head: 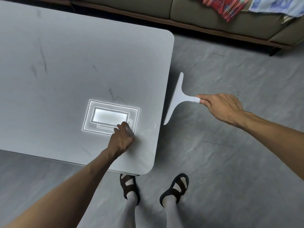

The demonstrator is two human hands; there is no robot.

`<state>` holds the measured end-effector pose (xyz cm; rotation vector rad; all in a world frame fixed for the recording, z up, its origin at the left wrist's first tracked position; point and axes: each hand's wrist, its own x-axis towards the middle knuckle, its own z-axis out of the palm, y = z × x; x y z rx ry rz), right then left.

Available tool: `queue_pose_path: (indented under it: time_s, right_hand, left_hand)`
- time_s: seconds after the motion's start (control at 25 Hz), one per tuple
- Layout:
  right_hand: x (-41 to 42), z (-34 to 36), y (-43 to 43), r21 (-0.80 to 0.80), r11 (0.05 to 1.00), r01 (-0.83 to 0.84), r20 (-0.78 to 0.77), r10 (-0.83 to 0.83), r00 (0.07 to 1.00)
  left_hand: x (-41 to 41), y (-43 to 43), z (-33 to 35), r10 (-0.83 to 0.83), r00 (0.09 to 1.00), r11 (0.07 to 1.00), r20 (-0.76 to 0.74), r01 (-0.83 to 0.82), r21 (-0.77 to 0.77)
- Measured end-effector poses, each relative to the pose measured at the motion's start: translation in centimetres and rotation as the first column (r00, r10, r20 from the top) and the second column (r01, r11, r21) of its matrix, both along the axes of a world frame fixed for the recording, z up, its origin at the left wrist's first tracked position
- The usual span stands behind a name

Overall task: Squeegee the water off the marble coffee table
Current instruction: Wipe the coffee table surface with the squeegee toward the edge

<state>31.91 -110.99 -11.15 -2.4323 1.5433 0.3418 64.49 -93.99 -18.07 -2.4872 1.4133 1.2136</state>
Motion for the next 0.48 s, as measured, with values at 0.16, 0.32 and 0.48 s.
queue_pose_path:
  time_s: [0.16, 0.32, 0.48]
  right_hand:
    - [5.4, 0.8, 1.8, 0.045, 0.986, -0.161, 0.075, 0.157, 0.985]
    - [14.8, 0.0, 6.2, 0.206, 0.866, -0.455, 0.109, 0.442, 0.890]
    - [24.0, -1.6, 12.7, 0.306, 0.670, -0.676, 0.216, 0.642, 0.735]
  left_hand:
    - [2.3, 2.5, 0.8, 0.173, 0.983, 0.965, -0.056, -0.180, -0.192]
    - [6.4, 6.0, 1.5, 0.477, 0.876, 0.843, -0.072, -0.479, -0.245]
    - [11.6, 10.0, 1.5, 0.679, 0.733, 0.725, 0.040, -0.661, -0.193]
